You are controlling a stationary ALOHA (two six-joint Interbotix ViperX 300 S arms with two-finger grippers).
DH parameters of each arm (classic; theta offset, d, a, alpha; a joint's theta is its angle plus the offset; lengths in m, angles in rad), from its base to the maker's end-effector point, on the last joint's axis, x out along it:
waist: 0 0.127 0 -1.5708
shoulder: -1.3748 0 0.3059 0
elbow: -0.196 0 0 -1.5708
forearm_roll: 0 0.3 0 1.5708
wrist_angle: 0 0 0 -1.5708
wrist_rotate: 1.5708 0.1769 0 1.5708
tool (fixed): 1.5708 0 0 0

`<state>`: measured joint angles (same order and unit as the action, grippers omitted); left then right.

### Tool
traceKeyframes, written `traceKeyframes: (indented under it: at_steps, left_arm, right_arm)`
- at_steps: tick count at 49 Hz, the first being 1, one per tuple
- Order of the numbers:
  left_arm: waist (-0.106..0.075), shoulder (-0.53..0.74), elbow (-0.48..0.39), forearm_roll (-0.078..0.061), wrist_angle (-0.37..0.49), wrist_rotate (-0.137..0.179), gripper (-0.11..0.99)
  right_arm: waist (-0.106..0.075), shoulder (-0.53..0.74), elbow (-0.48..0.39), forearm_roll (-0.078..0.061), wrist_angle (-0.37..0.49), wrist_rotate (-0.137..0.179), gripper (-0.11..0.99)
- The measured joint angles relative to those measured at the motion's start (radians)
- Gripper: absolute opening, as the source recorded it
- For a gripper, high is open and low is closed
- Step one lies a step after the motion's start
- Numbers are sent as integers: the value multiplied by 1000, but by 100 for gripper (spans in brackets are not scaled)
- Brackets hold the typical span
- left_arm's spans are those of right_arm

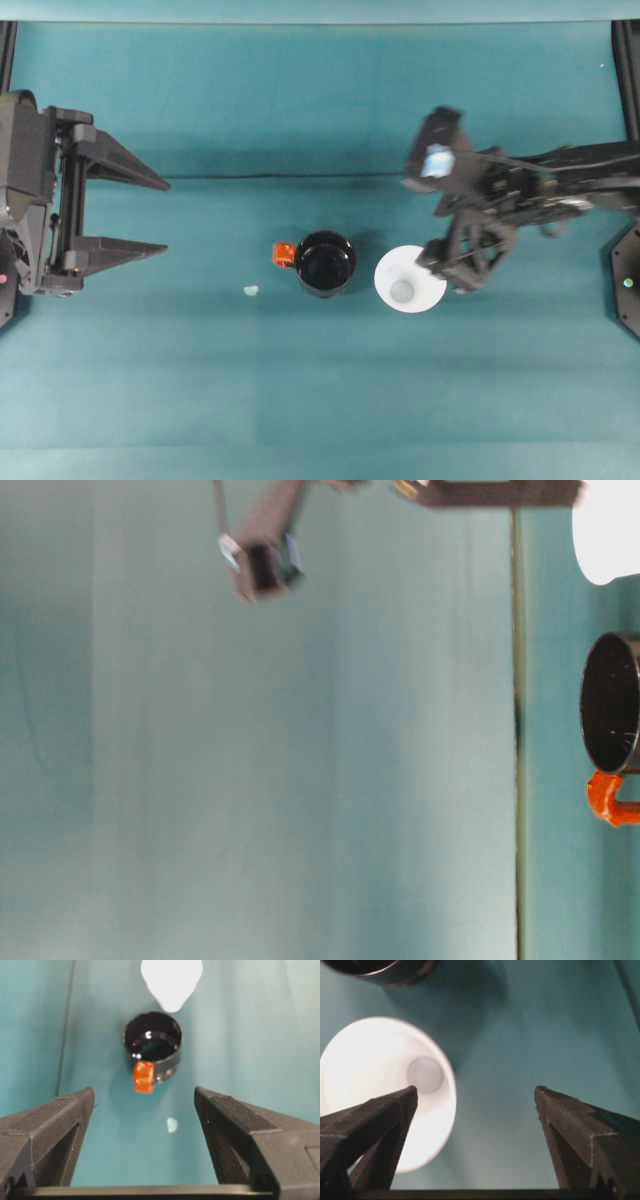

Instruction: Put the paper cup into the moved red handle cup holder.

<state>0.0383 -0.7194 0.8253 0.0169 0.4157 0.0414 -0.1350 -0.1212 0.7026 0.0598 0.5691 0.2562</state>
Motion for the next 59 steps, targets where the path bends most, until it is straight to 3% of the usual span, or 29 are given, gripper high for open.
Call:
traceKeyframes:
  at_steps: [9,20,23,34,39,45,52,59]
  left_arm:
    - [0,0,0,2,-2,0,89]
    - [0,0,0,2,-2,-3,89]
    - [0,0,0,2,-2,-3,89]
    - [0,-3,0,2,0,-3,89]
    - [0,-5,2,2,0,-6,89]
    - [0,-2,0,2,-2,-23,89]
    - [2,0,2,2,0,-43,89]
    - [0,0,3,2,0,-48,89]
  right_arm:
    - [2,103,-46,0,5,0,90]
    - [6,124,-55,0,25,0,85]
    - [5,126,-57,0,35,0,77]
    - [6,127,-58,2,63,0,19]
    - [6,129,-63,2,52,0,0]
    - [14,130,-74,6,44,0,-9]
    - [25,132,-91,8,52,0,-10]
    - [21,126,-117,6,126,0,-10]
